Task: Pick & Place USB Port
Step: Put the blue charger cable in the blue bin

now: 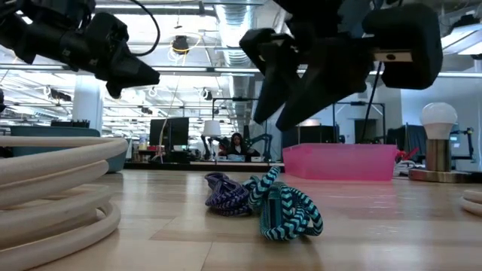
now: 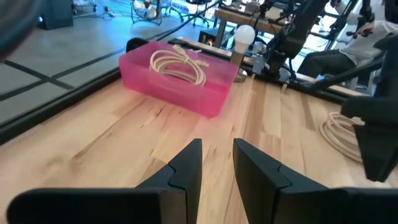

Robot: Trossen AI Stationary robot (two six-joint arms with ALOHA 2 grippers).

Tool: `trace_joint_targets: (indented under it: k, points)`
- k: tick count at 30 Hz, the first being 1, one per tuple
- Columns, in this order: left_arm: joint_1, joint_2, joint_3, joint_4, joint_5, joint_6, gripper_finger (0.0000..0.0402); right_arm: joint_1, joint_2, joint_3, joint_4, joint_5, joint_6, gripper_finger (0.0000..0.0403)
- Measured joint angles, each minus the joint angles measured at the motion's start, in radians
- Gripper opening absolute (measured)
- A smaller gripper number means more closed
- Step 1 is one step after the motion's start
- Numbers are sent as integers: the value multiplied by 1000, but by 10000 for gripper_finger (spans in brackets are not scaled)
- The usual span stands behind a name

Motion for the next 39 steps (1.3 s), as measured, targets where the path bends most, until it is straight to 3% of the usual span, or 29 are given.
trace_joint_targets:
  k: [4, 8, 28, 33, 39]
  points:
    - [0, 0, -2, 1, 0, -3, 90, -3, 0, 0, 22, 0, -7, 194]
    - [0, 0, -2, 3, 0, -3, 90, -18, 4, 0, 26, 1, -1, 215]
    - [0, -2, -2, 9, 0, -4, 90, -32, 161, 3, 83, -79, 20, 194]
    - [0, -2, -3, 10, 0, -4, 90, -38, 155, 1, 70, -77, 60, 157]
    - [0, -2, -2, 9, 0, -4, 90, -49, 150, 1, 58, -71, 71, 45]
